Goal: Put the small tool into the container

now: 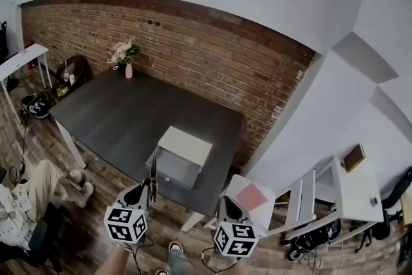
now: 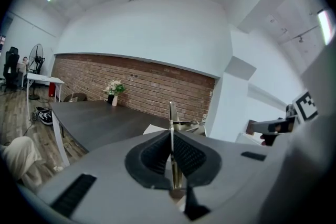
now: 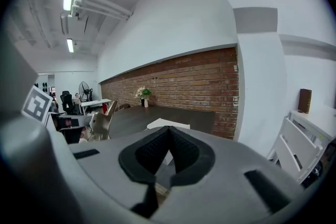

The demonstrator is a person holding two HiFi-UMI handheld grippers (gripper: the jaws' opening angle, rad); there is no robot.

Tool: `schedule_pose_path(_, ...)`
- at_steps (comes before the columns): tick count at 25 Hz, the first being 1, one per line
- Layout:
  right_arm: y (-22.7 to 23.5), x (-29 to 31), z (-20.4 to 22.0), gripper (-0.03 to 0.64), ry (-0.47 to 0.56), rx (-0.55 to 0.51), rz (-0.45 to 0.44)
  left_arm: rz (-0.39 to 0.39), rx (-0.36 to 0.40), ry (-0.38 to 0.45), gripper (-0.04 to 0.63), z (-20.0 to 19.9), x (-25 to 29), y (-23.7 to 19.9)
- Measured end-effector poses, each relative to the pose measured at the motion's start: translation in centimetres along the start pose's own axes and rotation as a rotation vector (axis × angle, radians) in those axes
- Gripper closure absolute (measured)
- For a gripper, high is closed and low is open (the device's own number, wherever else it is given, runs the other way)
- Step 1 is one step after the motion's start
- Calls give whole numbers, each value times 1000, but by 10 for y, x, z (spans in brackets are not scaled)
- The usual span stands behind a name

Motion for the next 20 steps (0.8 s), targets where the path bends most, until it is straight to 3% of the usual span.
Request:
schedule_pose_path(7, 19, 48, -8, 614, 14, 4, -7, -5, 18, -4, 589, -2, 44, -8)
schedule_pose_path(20, 68, 165, -82, 614, 44, 12, -69, -49, 64, 22, 589, -78, 156, -11)
Point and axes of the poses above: the fingertips, and each gripper's own axes: x forward along the fingers, y to its right, z out of its underside, the point moved 1 cm from there along -x, backward along the fingers, and after that the axes turned 6 degrees about -y, right-handed, at the moved point
